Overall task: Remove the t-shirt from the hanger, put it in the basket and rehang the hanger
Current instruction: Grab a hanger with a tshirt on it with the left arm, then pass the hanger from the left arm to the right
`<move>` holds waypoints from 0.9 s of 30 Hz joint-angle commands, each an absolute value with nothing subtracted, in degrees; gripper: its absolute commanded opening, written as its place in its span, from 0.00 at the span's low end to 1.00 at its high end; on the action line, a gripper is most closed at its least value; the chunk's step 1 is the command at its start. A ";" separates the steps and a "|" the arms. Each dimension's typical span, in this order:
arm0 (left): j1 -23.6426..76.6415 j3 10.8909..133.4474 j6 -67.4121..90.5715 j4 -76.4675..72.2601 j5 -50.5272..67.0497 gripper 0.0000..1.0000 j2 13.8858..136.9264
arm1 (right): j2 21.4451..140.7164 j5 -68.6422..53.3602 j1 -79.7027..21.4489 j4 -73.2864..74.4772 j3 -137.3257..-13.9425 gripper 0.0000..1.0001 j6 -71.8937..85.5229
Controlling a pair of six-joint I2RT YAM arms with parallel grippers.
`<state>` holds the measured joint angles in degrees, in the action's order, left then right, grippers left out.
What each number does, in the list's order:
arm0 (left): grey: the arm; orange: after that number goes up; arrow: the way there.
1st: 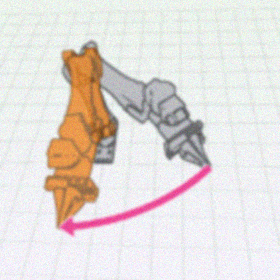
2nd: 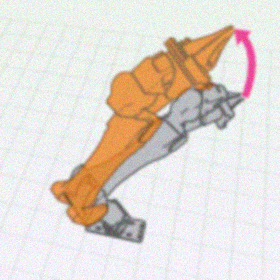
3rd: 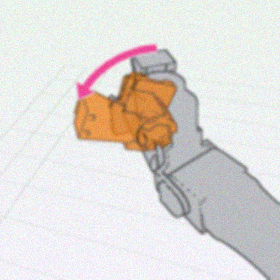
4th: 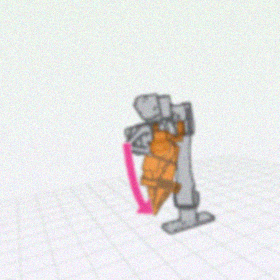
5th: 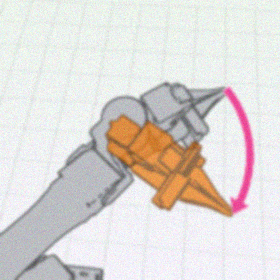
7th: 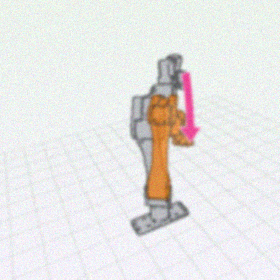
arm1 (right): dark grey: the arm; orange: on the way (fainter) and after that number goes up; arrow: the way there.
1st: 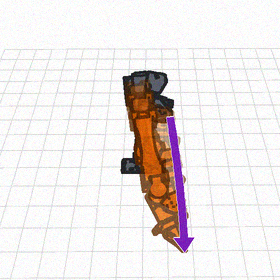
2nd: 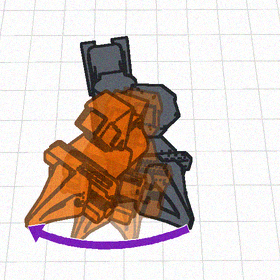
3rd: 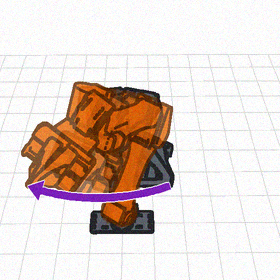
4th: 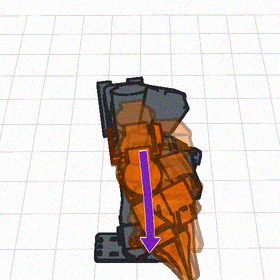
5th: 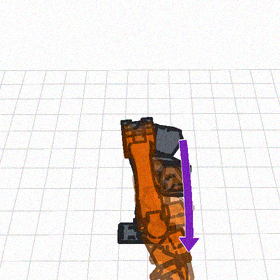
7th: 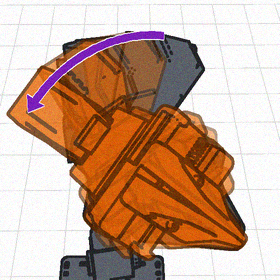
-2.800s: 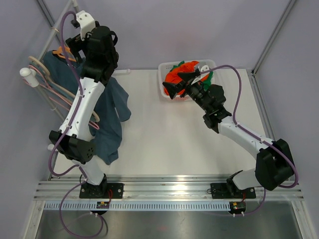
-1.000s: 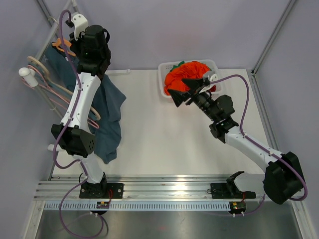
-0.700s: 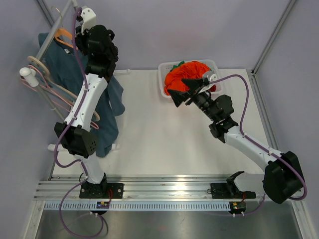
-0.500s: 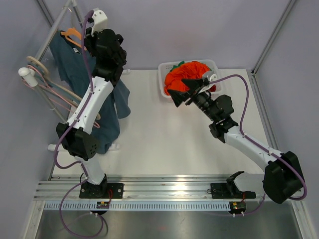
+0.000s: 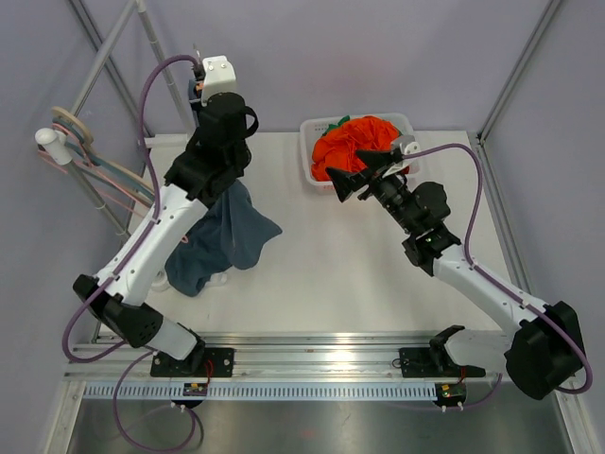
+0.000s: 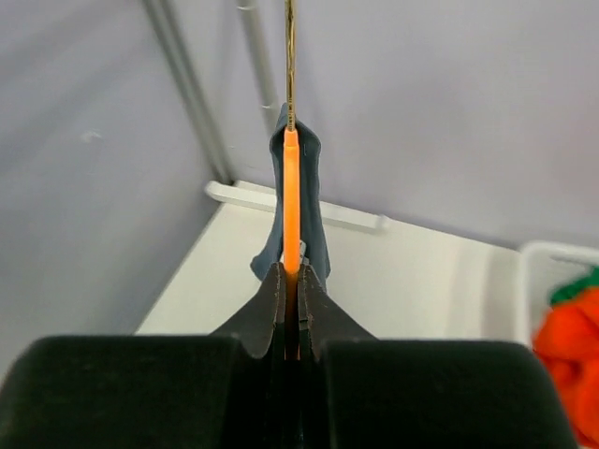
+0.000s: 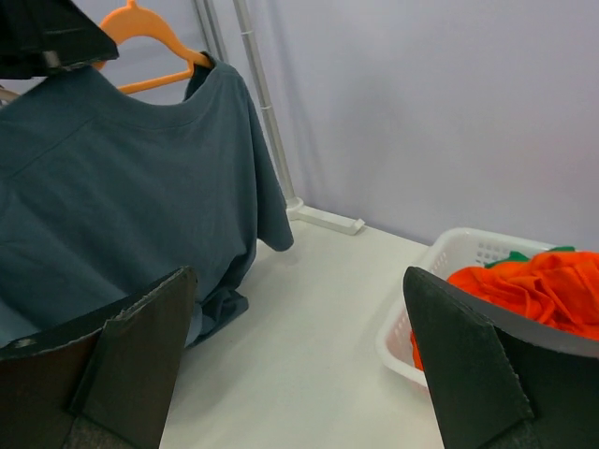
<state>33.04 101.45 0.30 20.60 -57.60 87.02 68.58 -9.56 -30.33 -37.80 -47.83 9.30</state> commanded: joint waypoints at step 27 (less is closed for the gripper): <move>34.89 55.91 -6.59 11.87 -0.35 0.00 40.43 | 85.95 -31.64 -30.14 -30.58 -65.82 0.78 21.97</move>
<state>34.76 57.67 -4.82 20.60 -4.45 41.08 83.11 -27.73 -29.93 -24.91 -62.24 16.58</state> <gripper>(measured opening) 0.025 0.786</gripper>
